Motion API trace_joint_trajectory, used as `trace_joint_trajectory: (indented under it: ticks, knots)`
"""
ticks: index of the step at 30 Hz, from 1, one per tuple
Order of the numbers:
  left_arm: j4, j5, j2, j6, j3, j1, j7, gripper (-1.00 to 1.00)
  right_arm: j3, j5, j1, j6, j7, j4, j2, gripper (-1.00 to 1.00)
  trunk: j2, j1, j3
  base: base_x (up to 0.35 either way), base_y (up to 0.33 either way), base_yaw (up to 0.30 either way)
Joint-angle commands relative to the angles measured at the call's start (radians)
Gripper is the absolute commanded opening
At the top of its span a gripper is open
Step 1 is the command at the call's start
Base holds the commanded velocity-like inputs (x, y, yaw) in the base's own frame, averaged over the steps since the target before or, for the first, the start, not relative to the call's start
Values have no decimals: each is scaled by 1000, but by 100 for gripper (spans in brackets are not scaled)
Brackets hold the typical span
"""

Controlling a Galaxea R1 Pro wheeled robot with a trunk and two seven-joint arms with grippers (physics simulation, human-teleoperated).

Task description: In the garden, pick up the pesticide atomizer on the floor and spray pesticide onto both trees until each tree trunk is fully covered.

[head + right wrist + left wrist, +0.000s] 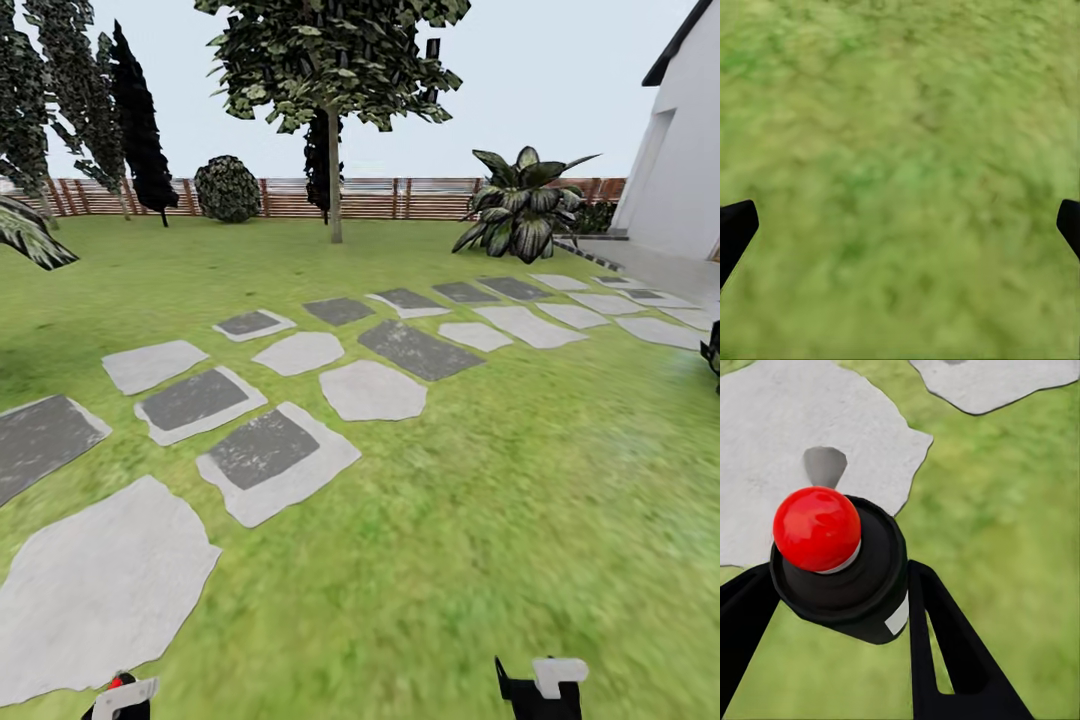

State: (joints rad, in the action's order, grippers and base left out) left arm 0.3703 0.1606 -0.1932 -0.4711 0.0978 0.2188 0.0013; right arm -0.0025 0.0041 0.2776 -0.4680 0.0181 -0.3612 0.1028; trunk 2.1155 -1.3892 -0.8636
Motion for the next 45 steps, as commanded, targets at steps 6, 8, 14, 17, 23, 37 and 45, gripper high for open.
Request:
trace_joint_trajectory:
  ticks: [6,8,14,17,23,37,45]
  knots:
    - [0,5,0,-3,-1,1,-1,-100,1,1,0,-3,2,0,-3,100,0,0,-6,338,0,38]
    - [0,5,0,-3,-1,1,0,-100,1,1,0,-3,2,0,-3,100,0,0,-8,338,0,66]
    - [1,5,0,-3,-1,1,-1,-100,1,1,1,-3,2,1,-3,100,0,0,-12,338,0,48]
    - [0,5,0,-4,-1,1,-1,-100,1,1,1,-4,2,0,-3,100,0,0,-12,338,0,7]
    - [1,5,0,-4,-1,1,-2,-100,1,1,1,-4,2,0,-2,100,0,0,-12,338,0,1]
    - [1,5,0,-4,-1,1,0,-100,1,2,1,-4,2,1,-3,100,0,0,-25,338,0,0]
    - [1,5,0,-4,-1,1,0,-100,1,2,0,-4,2,1,-2,100,0,0,-30,338,0,0]
